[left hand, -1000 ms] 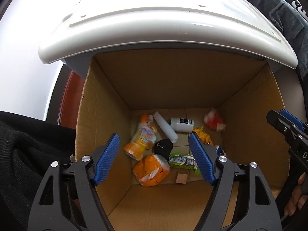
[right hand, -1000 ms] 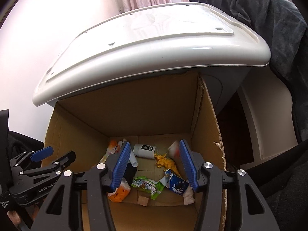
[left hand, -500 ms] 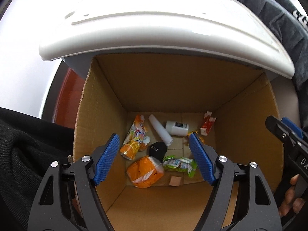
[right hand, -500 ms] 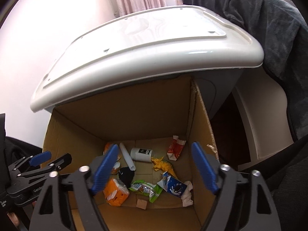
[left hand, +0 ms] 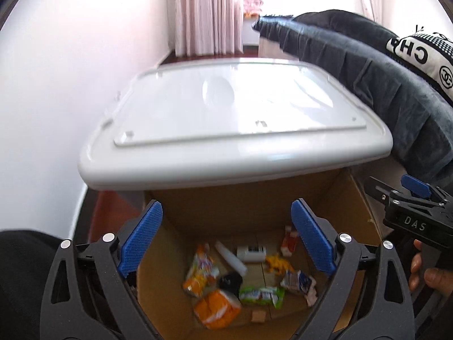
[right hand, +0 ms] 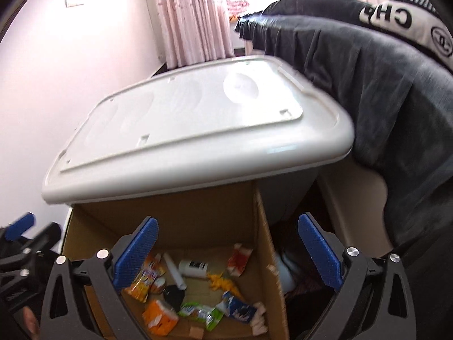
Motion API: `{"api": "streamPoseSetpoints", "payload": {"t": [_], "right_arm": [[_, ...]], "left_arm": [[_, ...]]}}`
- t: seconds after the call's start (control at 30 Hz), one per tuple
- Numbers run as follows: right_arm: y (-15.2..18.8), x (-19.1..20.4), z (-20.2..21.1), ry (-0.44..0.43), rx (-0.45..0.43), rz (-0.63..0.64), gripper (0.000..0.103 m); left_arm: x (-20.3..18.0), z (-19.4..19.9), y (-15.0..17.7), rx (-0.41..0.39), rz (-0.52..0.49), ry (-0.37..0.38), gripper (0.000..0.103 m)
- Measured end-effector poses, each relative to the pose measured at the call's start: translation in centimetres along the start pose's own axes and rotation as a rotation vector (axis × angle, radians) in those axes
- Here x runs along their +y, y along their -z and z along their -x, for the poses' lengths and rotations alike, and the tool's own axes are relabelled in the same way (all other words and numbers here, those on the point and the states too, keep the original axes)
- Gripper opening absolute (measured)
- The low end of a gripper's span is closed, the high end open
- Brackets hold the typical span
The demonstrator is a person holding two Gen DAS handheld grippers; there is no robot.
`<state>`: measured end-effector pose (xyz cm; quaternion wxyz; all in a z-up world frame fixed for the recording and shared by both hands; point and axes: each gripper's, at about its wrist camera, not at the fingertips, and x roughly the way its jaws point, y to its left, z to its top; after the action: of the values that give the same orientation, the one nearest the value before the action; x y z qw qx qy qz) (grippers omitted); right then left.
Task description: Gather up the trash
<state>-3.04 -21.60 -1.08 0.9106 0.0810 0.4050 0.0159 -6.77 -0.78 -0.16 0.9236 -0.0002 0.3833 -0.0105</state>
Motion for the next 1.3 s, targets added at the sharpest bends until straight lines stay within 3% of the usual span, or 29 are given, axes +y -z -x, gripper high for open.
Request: {"api": "streamPoseSetpoints", "payload": {"t": [0.33, 1.3], "right_arm": [[-1.4, -1.3, 0.4, 0.016, -0.012, -0.018, 0.098], [-1.4, -0.8, -0.3, 0.017, 0.012, -0.007, 0.098]], "left_arm": [[0.7, -0.7, -1.9, 0.011, 0.040, 0.007, 0.090], [1.0, -1.9, -1.7, 0.064, 0.056, 0.046, 0.090]]}}
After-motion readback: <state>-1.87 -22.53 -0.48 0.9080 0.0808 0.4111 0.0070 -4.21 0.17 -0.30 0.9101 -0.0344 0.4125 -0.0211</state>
